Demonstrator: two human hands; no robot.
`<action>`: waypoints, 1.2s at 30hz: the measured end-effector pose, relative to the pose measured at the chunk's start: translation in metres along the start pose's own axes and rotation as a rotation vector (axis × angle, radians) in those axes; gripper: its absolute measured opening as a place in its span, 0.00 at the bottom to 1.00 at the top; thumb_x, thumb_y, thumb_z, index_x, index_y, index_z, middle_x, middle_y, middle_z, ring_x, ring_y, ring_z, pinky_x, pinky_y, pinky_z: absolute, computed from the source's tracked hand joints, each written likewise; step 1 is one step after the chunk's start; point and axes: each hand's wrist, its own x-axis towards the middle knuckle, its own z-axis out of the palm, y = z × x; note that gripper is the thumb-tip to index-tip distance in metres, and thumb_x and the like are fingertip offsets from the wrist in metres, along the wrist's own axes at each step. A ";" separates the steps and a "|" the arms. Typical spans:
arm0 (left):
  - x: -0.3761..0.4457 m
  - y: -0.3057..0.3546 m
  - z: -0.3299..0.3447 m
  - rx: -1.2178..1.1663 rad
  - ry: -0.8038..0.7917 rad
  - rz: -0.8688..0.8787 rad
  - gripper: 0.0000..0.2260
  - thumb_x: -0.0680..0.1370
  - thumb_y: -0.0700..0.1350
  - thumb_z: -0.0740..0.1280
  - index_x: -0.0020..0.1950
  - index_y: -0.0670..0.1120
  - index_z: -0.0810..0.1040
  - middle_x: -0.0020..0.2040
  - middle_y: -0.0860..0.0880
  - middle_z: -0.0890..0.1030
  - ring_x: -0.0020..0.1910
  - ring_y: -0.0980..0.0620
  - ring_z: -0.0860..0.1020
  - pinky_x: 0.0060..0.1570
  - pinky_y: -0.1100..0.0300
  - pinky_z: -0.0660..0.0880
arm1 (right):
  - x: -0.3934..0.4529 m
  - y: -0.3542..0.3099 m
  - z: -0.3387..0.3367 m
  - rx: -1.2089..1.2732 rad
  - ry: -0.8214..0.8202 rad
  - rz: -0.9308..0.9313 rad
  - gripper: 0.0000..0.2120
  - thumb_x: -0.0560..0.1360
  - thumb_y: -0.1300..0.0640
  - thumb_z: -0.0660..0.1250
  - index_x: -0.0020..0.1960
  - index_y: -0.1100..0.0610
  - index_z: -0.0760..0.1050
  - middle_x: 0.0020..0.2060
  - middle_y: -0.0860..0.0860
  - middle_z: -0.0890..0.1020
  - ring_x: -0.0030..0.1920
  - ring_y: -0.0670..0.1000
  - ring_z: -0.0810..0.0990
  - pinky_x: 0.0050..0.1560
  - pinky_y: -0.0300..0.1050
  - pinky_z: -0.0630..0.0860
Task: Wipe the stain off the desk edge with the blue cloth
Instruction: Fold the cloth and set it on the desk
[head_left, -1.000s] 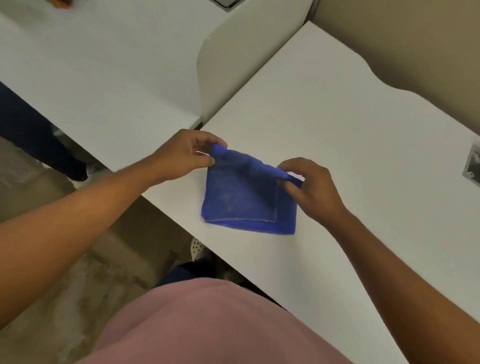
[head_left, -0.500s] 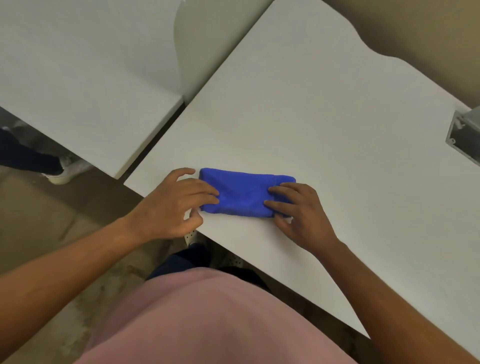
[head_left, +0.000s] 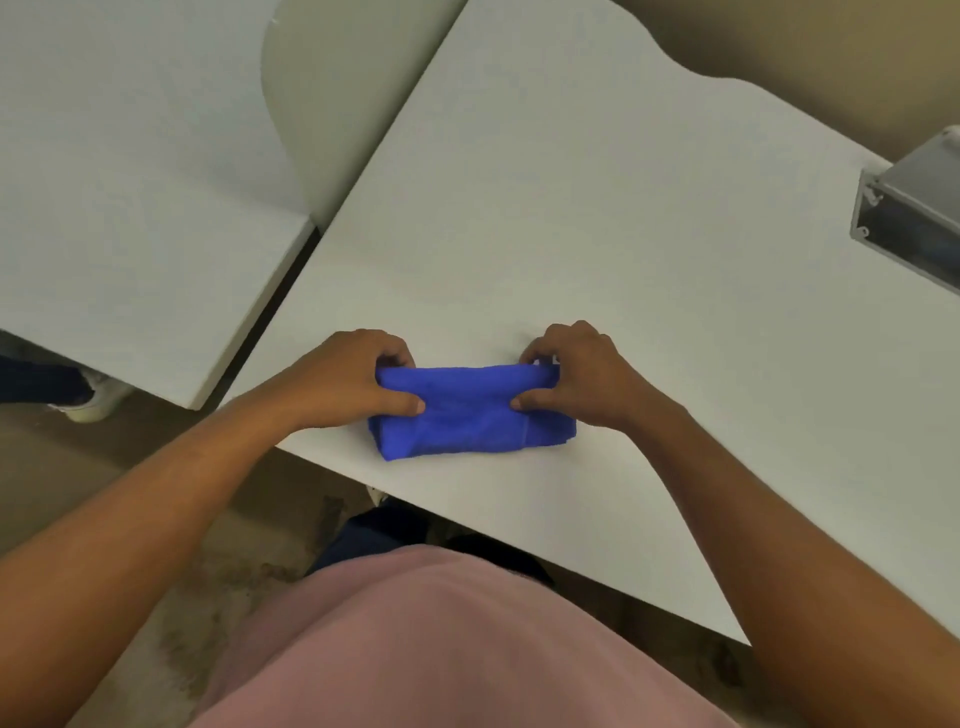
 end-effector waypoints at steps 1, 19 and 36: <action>0.004 0.002 -0.002 -0.103 -0.025 0.007 0.09 0.71 0.53 0.80 0.46 0.57 0.83 0.45 0.54 0.85 0.44 0.51 0.83 0.42 0.59 0.76 | -0.002 0.006 -0.003 0.083 -0.006 0.026 0.19 0.68 0.43 0.82 0.53 0.49 0.82 0.50 0.46 0.81 0.53 0.51 0.77 0.54 0.47 0.74; 0.141 0.170 0.048 -0.873 0.020 -0.054 0.15 0.84 0.43 0.67 0.71 0.52 0.77 0.62 0.50 0.87 0.57 0.50 0.87 0.50 0.54 0.85 | -0.061 0.150 -0.054 1.510 0.452 0.273 0.20 0.81 0.59 0.73 0.72 0.56 0.77 0.67 0.55 0.84 0.67 0.59 0.84 0.63 0.64 0.83; 0.400 0.358 0.071 -0.659 0.373 0.010 0.19 0.82 0.40 0.71 0.68 0.55 0.70 0.62 0.44 0.83 0.59 0.47 0.84 0.63 0.43 0.82 | 0.086 0.361 -0.228 1.057 0.944 0.392 0.21 0.82 0.59 0.71 0.72 0.50 0.71 0.55 0.55 0.86 0.52 0.51 0.86 0.48 0.43 0.84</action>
